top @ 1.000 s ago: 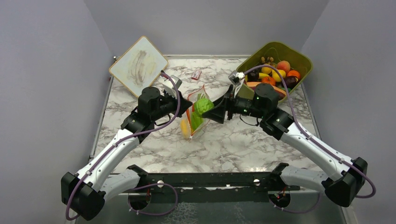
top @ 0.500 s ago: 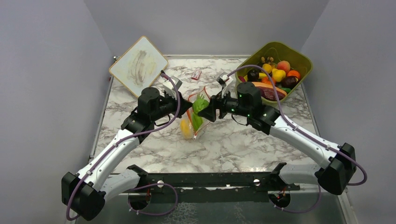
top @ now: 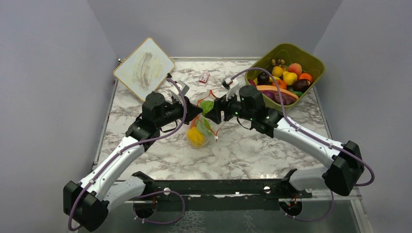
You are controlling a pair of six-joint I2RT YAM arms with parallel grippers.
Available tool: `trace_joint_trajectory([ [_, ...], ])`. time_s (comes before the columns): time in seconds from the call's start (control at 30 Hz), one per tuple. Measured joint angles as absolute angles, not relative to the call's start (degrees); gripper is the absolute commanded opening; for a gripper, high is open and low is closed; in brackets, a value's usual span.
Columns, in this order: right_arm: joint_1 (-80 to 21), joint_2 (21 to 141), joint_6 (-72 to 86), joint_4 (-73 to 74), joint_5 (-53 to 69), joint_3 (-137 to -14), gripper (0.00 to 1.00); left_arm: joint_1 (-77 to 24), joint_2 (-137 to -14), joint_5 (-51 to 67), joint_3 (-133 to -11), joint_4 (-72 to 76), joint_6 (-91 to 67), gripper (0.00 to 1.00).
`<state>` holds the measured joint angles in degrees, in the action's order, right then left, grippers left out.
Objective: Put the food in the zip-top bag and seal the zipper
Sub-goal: Place the fake fruit in the zipper food storage bag, then pick up the fake fruit from the bin.
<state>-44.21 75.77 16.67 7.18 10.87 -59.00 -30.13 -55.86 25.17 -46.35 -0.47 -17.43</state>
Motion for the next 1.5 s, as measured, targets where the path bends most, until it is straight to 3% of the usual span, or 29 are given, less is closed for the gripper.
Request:
trace_joint_trajectory([
  [0.23,-44.2,77.4,18.3,5.9,11.0,-59.5,0.75,-30.1,-55.7,25.0,-46.3,-0.5,-17.5,0.00],
  [0.43,-44.2,76.0,19.2,6.9,10.1,-59.5,0.79,-30.1,-55.6,23.0,-46.3,-1.0,-17.5,0.00],
  [0.73,-44.2,68.6,22.4,8.9,10.4,-59.5,0.73,-30.1,-55.7,22.6,-46.3,-1.1,-17.5,0.00],
  [1.03,-44.2,61.0,21.6,10.7,8.1,-59.5,0.73,-30.1,-55.7,22.5,-46.3,-1.0,-17.5,0.00],
  [1.5,-41.5,70.4,9.0,16.6,-16.7,-71.0,0.75,-30.1,-55.5,23.0,-46.3,-0.9,-17.5,0.00],
])
